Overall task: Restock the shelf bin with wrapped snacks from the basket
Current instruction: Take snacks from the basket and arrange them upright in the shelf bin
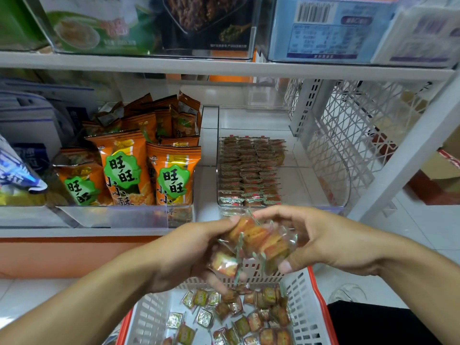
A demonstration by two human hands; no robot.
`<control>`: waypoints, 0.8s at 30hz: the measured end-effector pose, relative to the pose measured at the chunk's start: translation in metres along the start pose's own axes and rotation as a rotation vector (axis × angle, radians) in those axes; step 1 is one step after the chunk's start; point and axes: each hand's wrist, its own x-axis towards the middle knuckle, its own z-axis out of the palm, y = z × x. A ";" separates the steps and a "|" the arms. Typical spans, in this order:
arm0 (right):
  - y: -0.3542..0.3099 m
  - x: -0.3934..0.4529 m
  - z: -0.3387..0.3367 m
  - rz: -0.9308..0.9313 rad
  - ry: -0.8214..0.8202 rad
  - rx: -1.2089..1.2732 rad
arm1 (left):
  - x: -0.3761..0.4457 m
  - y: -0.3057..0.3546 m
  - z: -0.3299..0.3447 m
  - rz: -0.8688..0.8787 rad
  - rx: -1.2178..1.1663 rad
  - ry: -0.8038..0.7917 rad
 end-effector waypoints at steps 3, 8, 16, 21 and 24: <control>0.001 0.000 0.000 -0.047 -0.007 -0.165 | -0.002 0.000 -0.003 -0.110 -0.024 -0.127; 0.000 0.000 -0.001 -0.144 0.034 -0.213 | 0.001 -0.006 -0.002 -0.194 -0.155 -0.309; 0.000 0.003 -0.007 -0.217 0.084 -0.168 | 0.007 -0.004 -0.002 -0.070 -0.409 -0.088; -0.003 -0.001 -0.016 -0.206 0.305 -0.330 | 0.014 -0.007 0.009 0.194 -0.302 0.266; -0.009 -0.010 -0.023 -0.201 0.255 -0.121 | 0.015 -0.011 0.011 0.314 -0.239 0.425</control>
